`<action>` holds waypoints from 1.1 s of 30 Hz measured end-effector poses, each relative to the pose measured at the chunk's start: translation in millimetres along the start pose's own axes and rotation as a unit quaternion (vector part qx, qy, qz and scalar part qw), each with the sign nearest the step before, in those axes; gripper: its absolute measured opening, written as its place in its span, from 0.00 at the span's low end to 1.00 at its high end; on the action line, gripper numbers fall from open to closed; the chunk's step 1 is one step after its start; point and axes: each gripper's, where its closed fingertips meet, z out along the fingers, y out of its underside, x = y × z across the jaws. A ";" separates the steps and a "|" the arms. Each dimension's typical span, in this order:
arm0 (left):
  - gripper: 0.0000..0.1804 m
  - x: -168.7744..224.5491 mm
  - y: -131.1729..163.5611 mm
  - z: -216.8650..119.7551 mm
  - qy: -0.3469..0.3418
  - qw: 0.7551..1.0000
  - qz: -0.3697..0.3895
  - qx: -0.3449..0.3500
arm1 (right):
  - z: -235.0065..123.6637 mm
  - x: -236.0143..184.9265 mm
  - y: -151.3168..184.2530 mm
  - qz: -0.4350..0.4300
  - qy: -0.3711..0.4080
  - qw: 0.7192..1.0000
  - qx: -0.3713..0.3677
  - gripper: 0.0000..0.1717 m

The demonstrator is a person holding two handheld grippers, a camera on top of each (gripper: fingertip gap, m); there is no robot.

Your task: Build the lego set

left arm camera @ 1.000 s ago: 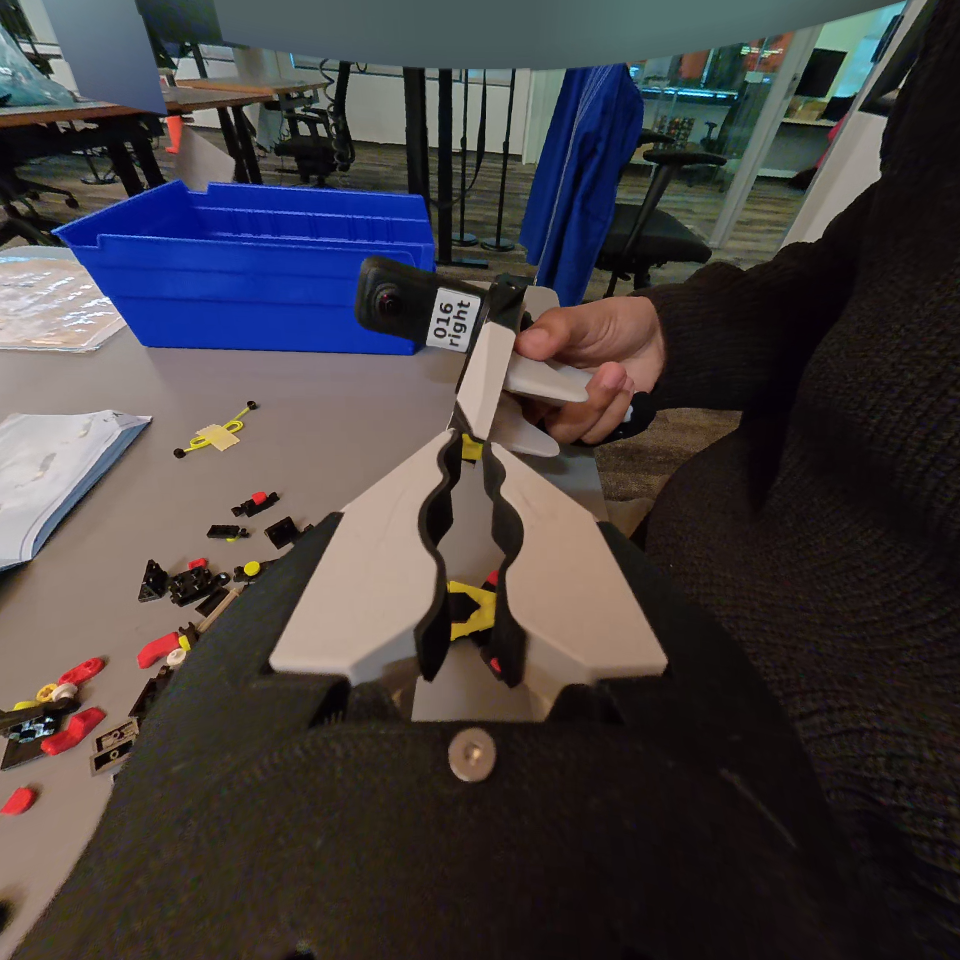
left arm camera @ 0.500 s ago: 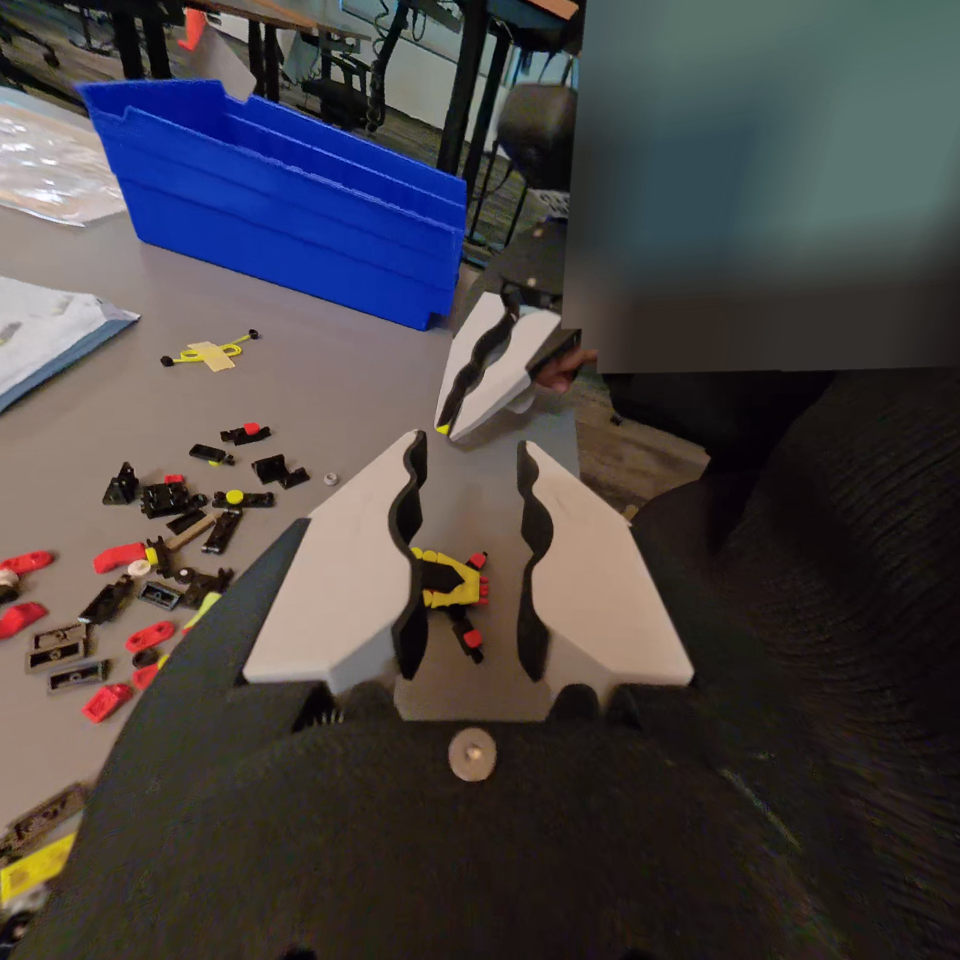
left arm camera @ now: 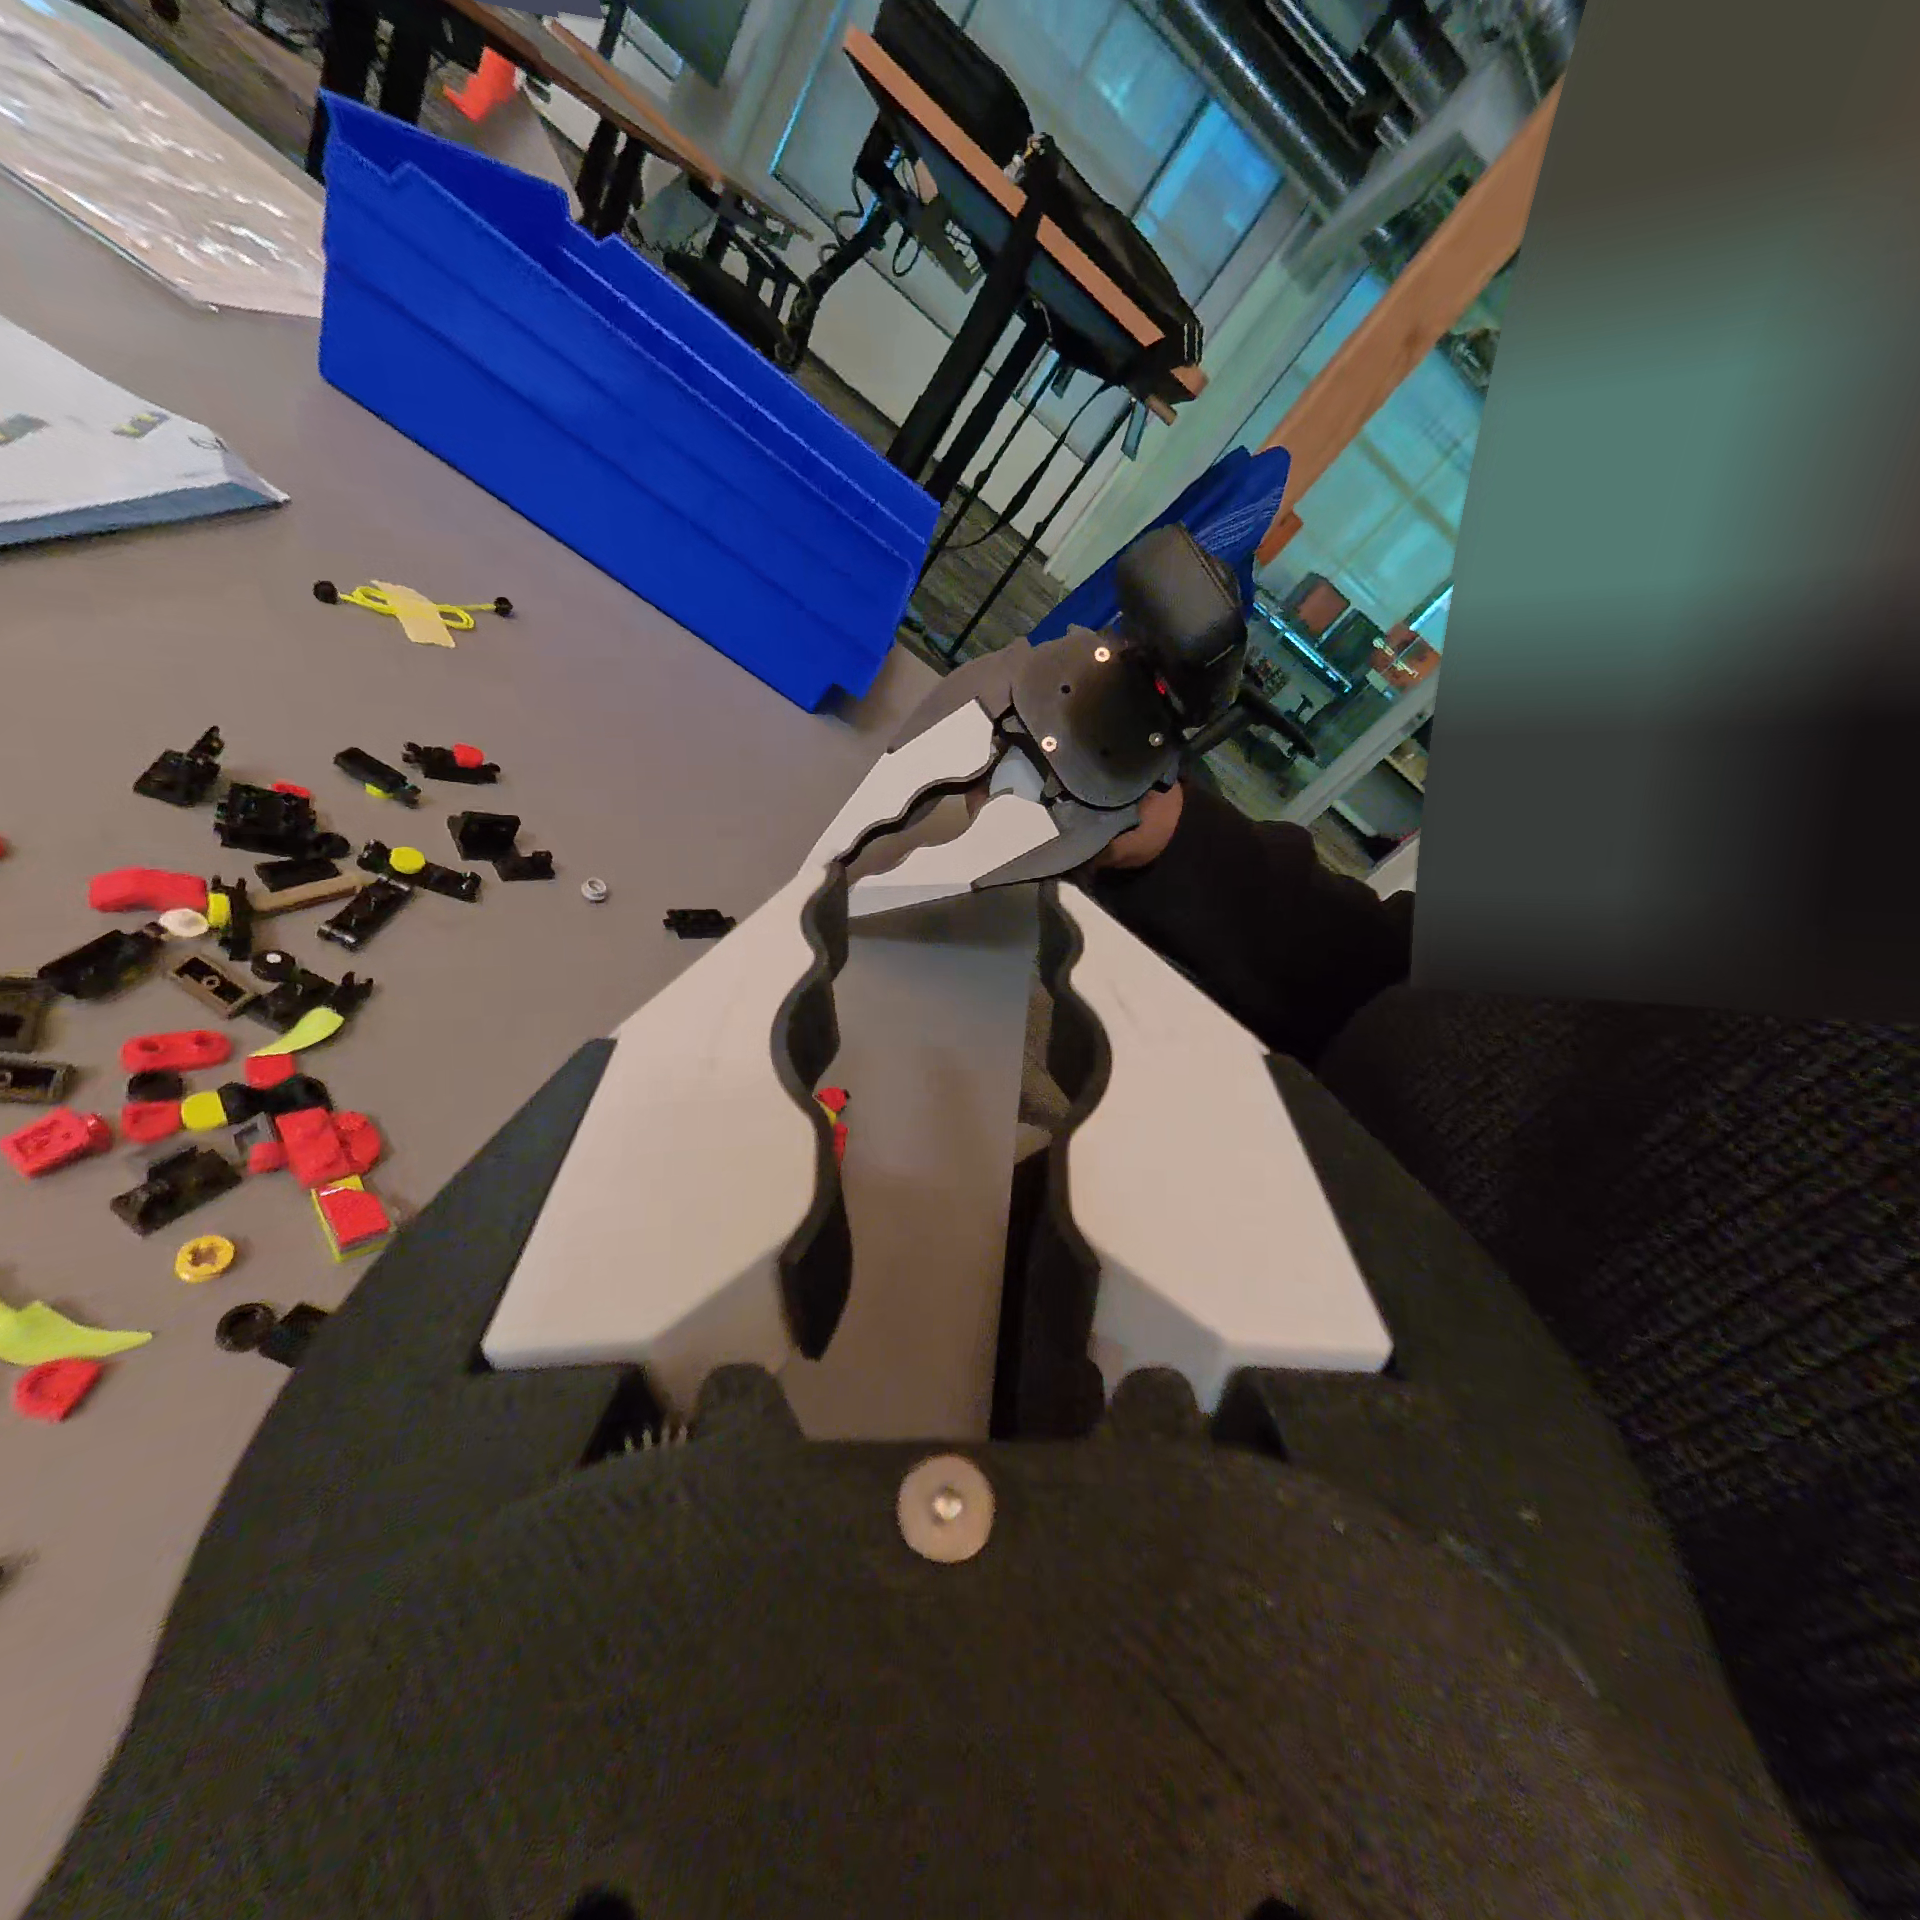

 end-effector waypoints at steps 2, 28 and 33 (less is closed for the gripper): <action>0.19 -0.4 2.8 2.1 0.004 1.000 0.004 -0.008 | 1.9 -0.8 2.6 -0.002 0.000 1.000 -0.008 0.04; 0.18 -6.3 26.4 -6.0 0.001 0.999 -0.016 -0.041 | -19.1 31.8 -6.4 0.256 0.174 0.950 0.046 0.37; 0.15 2.9 33.4 -3.6 0.025 0.998 -0.010 -0.064 | -12.7 24.5 -7.8 0.268 0.136 0.952 0.052 0.29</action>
